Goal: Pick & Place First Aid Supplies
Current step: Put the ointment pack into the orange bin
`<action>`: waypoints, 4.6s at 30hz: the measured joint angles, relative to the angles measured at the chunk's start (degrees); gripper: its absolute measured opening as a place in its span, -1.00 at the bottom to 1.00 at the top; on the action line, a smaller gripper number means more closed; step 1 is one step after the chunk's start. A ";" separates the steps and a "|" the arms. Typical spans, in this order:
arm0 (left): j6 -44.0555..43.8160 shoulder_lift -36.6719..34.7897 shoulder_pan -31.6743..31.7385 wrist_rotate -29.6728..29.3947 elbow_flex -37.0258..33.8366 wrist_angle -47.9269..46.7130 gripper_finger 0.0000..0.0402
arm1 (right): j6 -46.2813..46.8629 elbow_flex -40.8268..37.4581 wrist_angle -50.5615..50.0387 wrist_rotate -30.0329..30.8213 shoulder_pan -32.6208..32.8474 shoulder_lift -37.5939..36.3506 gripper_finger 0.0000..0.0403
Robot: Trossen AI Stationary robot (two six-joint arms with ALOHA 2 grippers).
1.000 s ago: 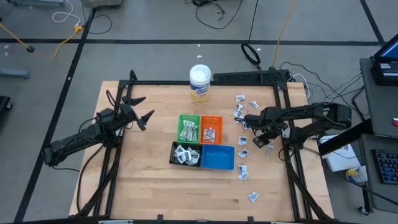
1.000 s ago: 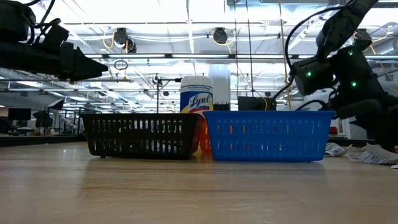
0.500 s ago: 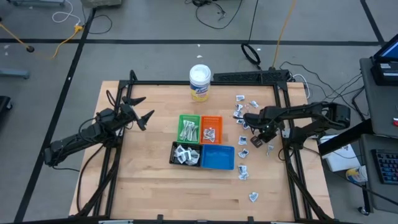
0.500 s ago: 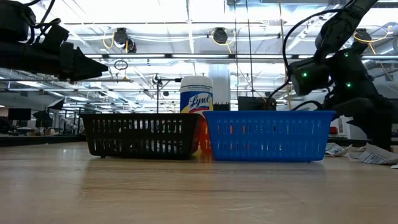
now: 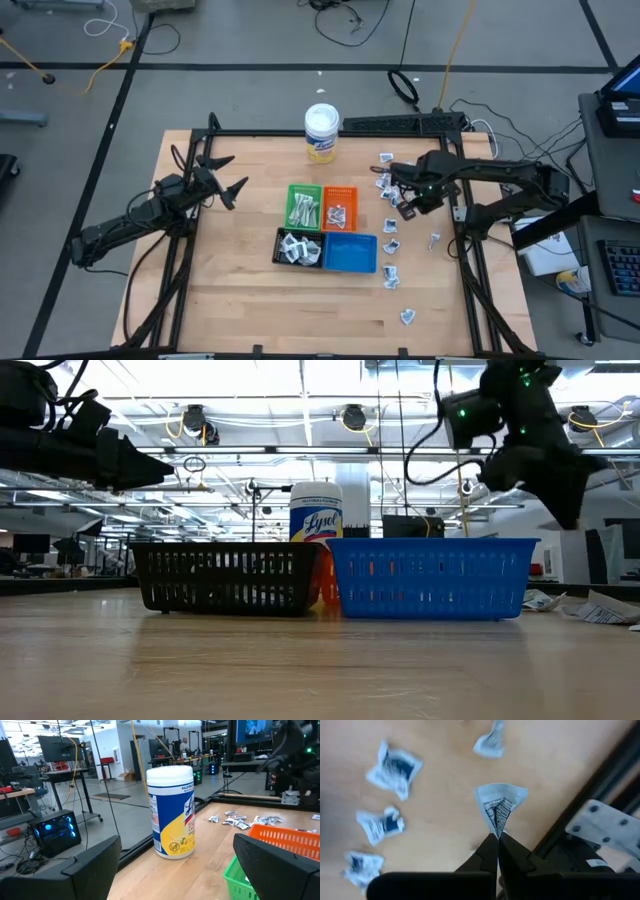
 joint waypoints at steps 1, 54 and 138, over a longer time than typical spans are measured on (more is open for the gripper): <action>0.00 0.01 0.01 0.00 0.00 0.01 0.95 | 1.54 0.61 -0.33 1.05 0.00 -0.24 -1.00; 0.00 0.02 0.00 0.00 0.00 0.00 0.95 | 15.76 56.03 7.23 2.86 11.06 50.14 -0.87; -0.01 0.01 0.01 0.00 0.00 0.00 0.95 | 65.53 -20.01 22.01 -1.14 23.77 -0.95 -0.98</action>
